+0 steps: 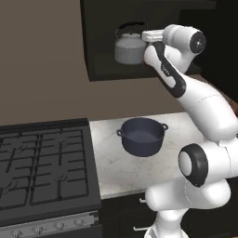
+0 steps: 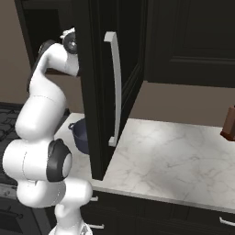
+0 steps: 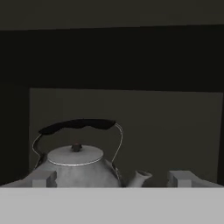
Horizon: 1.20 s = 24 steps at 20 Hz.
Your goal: Pick the kettle from the cabinet and place it on a stove burner. Then pick the pot from the counter and place it on another stove burner. Finally, turn both burners on.
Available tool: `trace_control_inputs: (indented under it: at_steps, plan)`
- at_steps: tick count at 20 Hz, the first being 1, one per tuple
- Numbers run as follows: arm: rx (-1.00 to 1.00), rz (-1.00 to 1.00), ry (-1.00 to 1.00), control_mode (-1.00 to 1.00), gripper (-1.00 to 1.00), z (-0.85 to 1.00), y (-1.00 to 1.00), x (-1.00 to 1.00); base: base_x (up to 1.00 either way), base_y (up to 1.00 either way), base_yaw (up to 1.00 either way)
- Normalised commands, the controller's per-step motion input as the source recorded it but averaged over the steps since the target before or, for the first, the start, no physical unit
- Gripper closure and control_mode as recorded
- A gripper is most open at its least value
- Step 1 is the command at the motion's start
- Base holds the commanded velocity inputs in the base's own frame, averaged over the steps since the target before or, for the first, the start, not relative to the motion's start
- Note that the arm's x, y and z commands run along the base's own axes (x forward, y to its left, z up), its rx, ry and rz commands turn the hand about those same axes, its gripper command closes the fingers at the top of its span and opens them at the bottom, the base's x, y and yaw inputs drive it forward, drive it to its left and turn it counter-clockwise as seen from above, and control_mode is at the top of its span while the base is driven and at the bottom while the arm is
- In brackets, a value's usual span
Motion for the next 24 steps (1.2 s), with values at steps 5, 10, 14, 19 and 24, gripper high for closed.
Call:
trace_control_inputs:
  at_steps: [5,10,14,19,24]
  plan:
    - [0.00,0.07,0.00,-1.00,-1.00,0.03,-0.10,0.33,0.00,0.00,0.00]
    - [0.00,0.08,0.00,-1.00,-1.00,0.05,-0.14,0.30,0.00,0.00,0.00]
    - [0.00,0.08,0.00,-1.00,-1.00,0.07,-0.15,0.25,0.00,0.00,0.00]
    - [0.00,0.08,0.00,-1.00,-1.00,0.03,-0.03,0.28,0.00,0.00,0.00]
    - [0.00,0.09,0.00,-1.00,-1.00,0.01,0.00,0.26,0.00,0.00,0.00]
